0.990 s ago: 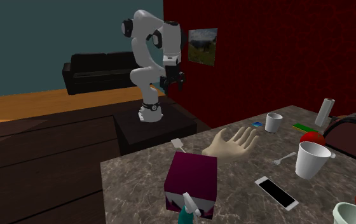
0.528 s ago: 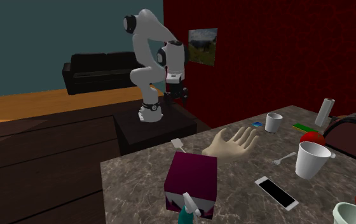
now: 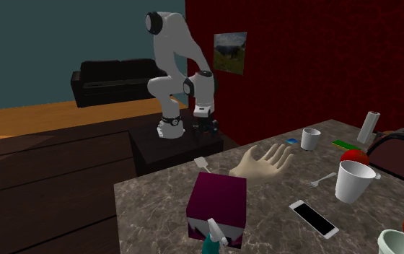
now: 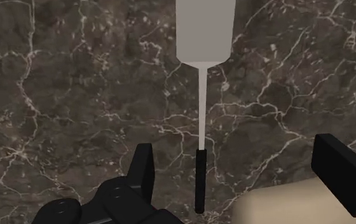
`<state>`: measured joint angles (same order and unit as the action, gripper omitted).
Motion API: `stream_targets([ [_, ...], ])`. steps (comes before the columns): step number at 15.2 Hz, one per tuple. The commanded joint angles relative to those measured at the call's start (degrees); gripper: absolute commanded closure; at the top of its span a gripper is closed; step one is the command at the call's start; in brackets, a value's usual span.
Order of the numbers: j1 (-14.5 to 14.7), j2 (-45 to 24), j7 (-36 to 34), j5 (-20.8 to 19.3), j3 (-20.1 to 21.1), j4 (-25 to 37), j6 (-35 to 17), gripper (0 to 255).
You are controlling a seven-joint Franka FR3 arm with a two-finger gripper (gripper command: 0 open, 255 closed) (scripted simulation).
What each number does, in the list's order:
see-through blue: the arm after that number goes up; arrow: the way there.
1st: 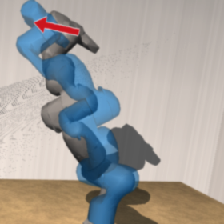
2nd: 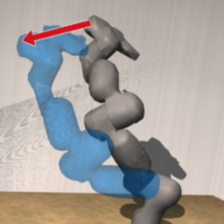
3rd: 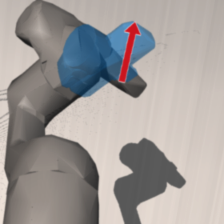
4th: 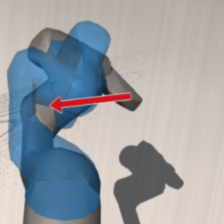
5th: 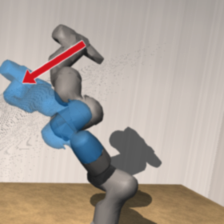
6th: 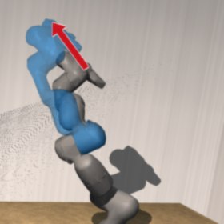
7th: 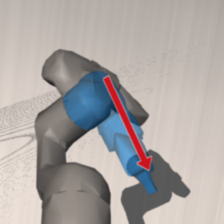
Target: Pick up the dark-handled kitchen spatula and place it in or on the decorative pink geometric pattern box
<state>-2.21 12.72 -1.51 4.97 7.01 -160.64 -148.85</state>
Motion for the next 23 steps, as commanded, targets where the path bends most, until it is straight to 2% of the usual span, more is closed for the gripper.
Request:
stream_targets([
  [1, -0.8, -6.8, -1.6, -1.4, 0.5, 1.2, -6.3, 0],
  [5, -1.5, -18.7, -7.7, -7.5, 0.0, 4.4, -16.1, 0],
  [8, 0.9, -27.4, -13.2, -13.1, -3.4, 8.0, -22.1, 0],
  [16, 3.8, -36.0, -14.6, -14.6, -6.7, 10.8, -28.1, 0],
  [23, 3.8, -36.0, -14.6, -14.6, -6.7, 10.8, -28.1, 0],
])
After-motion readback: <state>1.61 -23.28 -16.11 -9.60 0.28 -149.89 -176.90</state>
